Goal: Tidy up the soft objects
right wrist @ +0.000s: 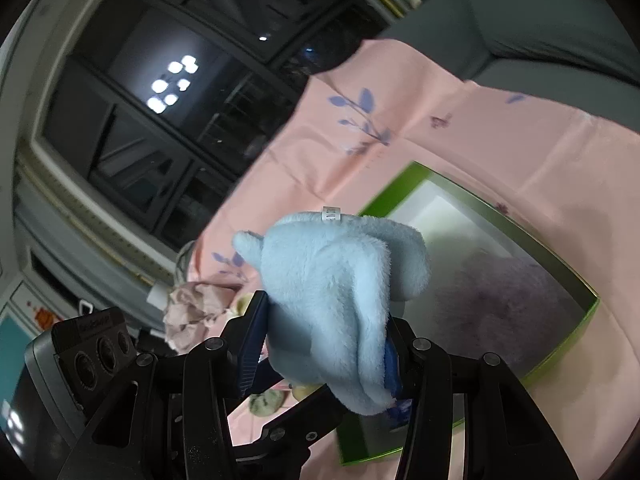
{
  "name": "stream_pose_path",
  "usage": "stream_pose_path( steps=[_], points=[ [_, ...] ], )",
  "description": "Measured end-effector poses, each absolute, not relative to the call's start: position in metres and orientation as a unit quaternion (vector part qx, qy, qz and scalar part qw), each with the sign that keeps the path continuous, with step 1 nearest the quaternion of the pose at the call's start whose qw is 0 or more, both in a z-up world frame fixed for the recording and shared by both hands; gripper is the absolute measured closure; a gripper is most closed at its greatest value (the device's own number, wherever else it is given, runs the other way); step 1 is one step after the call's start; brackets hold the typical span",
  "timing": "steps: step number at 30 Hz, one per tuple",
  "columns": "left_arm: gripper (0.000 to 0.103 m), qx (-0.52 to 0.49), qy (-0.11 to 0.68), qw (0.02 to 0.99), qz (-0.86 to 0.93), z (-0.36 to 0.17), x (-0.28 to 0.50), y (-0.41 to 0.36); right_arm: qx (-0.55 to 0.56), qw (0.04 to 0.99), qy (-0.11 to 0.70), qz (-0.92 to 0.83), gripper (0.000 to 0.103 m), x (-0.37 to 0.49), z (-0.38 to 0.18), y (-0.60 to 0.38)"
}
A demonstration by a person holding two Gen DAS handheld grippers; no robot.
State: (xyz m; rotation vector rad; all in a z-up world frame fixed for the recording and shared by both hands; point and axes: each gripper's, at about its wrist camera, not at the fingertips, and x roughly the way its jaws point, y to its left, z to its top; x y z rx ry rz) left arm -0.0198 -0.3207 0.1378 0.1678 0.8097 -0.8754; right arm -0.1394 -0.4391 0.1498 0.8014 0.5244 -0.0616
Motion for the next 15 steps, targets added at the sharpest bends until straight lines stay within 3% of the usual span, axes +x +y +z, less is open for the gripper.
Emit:
stream_pose_path(
  steps=[15],
  points=[
    [0.045, 0.096, 0.431, 0.803, -0.399, 0.106, -0.004, -0.349, 0.428, 0.851, 0.293, -0.077, 0.053, -0.134, 0.116, -0.466]
  ],
)
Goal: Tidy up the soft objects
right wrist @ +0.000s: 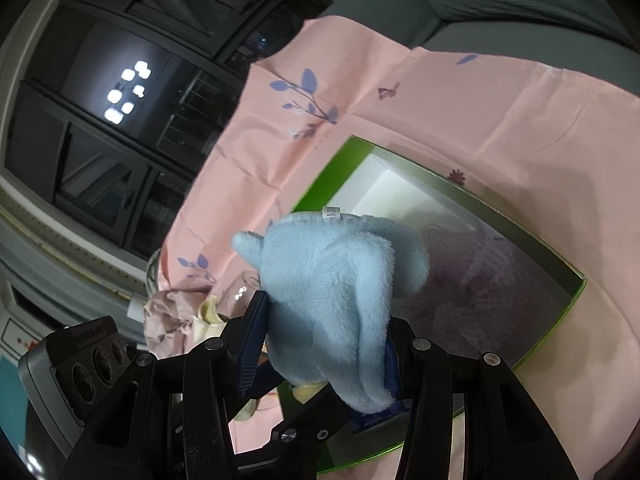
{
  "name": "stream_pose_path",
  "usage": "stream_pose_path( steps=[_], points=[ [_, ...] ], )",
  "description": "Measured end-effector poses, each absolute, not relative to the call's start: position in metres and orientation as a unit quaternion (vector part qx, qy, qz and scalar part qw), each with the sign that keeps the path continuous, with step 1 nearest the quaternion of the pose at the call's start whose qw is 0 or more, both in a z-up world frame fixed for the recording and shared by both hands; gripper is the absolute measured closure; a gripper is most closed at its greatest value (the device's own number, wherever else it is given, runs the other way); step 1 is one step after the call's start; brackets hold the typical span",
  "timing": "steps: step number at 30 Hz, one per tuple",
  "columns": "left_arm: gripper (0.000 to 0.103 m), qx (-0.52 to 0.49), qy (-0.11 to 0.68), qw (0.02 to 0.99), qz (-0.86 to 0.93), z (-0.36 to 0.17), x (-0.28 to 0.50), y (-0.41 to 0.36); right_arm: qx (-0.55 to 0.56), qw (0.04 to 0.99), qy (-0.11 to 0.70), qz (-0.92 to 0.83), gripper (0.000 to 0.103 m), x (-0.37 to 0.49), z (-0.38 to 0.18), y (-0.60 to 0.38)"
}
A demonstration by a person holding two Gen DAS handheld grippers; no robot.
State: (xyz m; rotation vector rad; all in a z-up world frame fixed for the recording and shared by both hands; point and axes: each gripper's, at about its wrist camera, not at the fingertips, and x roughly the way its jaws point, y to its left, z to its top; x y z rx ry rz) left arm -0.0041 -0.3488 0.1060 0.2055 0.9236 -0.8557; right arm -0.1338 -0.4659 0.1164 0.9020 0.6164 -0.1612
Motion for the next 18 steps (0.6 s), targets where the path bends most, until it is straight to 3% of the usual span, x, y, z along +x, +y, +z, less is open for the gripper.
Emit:
stream_pose_path(
  steps=[18],
  points=[
    [0.046, 0.099, 0.461, 0.792, -0.389, 0.093, 0.003, -0.358, 0.419, 0.843, 0.318, -0.115, 0.053, -0.133, 0.110, -0.469]
  ],
)
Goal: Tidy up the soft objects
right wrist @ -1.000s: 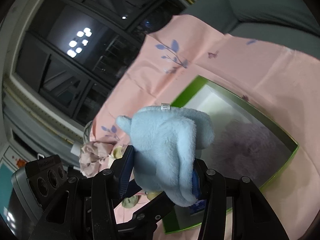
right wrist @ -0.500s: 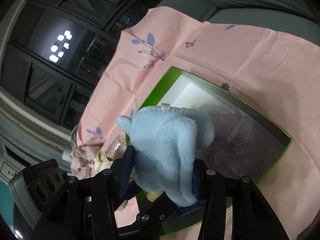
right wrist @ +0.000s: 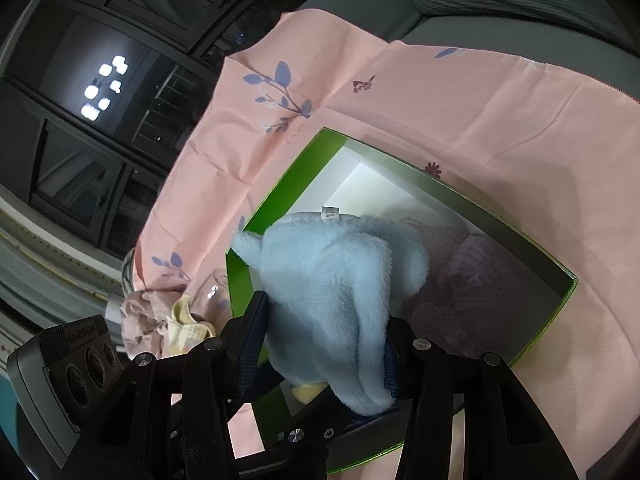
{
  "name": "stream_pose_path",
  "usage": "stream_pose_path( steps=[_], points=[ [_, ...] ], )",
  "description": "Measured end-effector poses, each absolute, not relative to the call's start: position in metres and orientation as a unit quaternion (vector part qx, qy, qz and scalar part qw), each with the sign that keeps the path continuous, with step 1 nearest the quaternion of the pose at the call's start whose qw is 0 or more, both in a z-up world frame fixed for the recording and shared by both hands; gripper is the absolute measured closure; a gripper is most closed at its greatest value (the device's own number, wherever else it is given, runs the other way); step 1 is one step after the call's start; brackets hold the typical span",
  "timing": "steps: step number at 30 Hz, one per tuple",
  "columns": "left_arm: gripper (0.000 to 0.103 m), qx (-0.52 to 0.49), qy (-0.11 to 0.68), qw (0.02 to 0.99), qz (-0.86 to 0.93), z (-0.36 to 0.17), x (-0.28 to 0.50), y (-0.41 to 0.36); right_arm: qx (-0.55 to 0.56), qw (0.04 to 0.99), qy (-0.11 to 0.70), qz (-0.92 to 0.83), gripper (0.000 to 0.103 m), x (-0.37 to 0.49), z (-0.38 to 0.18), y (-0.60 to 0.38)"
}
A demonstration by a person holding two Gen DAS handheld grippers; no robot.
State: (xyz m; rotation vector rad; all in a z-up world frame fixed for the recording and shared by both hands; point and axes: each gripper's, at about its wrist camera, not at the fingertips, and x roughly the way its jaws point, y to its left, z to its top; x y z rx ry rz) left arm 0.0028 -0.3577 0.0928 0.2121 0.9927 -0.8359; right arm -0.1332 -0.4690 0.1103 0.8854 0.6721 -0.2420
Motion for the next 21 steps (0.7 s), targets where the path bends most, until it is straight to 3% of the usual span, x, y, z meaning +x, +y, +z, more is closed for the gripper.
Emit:
stream_pose_path(
  steps=[9, 21],
  points=[
    [0.047, 0.073, 0.488, 0.789, -0.366, 0.081, 0.015, -0.352, 0.418, 0.844, 0.316, -0.118, 0.053, -0.135, 0.110, -0.468],
    [0.046, 0.059, 0.456, 0.812, -0.359, 0.104, 0.006, -0.337, 0.388, 0.855, 0.308, -0.151, 0.053, -0.140, 0.118, -0.469]
  ],
)
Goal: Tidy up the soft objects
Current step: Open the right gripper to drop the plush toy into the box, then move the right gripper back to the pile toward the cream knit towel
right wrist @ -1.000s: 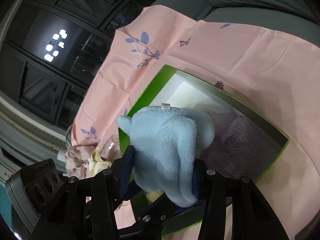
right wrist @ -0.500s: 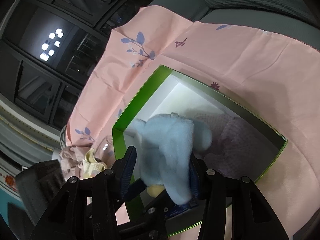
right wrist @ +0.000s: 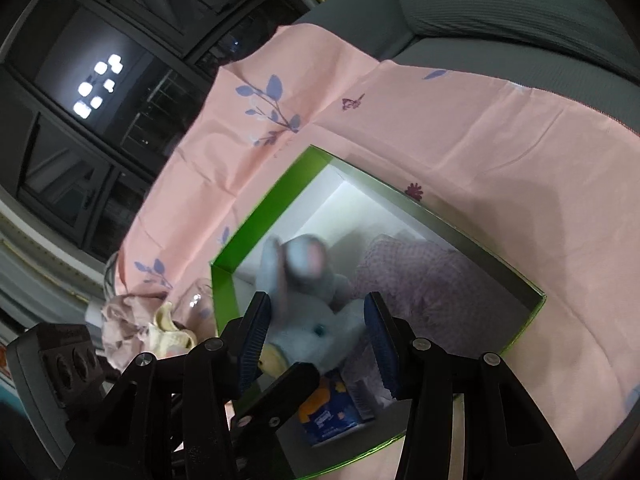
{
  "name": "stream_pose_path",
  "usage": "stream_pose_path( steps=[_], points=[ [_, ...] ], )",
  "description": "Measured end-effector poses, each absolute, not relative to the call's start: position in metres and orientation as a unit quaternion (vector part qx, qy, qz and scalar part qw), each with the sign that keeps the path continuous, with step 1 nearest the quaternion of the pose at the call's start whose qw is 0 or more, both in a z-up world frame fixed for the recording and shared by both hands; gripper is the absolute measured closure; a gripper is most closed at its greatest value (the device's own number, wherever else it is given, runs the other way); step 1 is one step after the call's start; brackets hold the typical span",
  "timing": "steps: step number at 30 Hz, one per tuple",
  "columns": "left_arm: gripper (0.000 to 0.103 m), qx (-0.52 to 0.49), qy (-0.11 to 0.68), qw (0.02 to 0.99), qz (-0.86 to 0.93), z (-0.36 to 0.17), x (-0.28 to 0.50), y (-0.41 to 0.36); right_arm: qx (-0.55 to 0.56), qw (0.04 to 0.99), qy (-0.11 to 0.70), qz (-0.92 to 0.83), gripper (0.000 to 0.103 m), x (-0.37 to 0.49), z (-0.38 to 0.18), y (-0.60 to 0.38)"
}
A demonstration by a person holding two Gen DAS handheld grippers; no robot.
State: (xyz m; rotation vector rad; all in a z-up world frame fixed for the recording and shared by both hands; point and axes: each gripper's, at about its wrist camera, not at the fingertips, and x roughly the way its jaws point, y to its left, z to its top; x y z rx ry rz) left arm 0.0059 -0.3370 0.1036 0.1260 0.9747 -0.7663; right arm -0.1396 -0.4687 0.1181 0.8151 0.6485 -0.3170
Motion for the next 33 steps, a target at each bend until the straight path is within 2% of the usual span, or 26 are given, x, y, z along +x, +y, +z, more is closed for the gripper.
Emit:
stream_pose_path(
  steps=[3, 6, 9, 11, 13, 15, 18, 22, 33],
  points=[
    [0.043, 0.053, 0.443, 0.820, -0.359, 0.114, 0.002, -0.329, 0.375, 0.859, 0.307, -0.163, 0.052, -0.140, 0.121, -0.466],
    [0.038, 0.047, 0.426, 0.829, -0.360, 0.127, -0.006, -0.318, 0.367, 0.863, 0.304, -0.166, 0.027, -0.137, 0.124, -0.463],
    [0.028, 0.038, 0.406, 0.840, -0.358, 0.139, -0.015, -0.302, 0.354, 0.870, 0.301, -0.164, 0.027, -0.136, 0.127, -0.457],
    [0.027, 0.029, 0.394, 0.846, -0.359, 0.147, -0.019, -0.290, 0.341, 0.878, 0.296, -0.159, 0.025, -0.135, 0.132, -0.451],
    [0.021, 0.016, 0.385, 0.851, -0.357, 0.155, -0.022, -0.275, 0.332, 0.885, 0.286, -0.159, 0.014, -0.136, 0.136, -0.446],
    [0.013, -0.002, 0.379, 0.856, -0.352, 0.162, -0.024, -0.261, 0.321, 0.892, 0.276, -0.161, 0.010, -0.136, 0.141, -0.439],
    [0.005, -0.027, 0.364, 0.865, -0.346, 0.172, -0.030, -0.236, 0.303, 0.899, 0.277, -0.151, 0.008, -0.131, 0.146, -0.428],
    [0.001, -0.037, 0.346, 0.881, -0.320, 0.181, -0.038, -0.200, 0.272, 0.912, 0.280, -0.125, 0.006, -0.124, 0.155, -0.405],
    [0.001, -0.091, 0.337, 0.919, -0.184, 0.162, -0.034, -0.087, 0.171, 0.941, 0.289, -0.048, 0.000, -0.106, 0.180, -0.319]
  ],
)
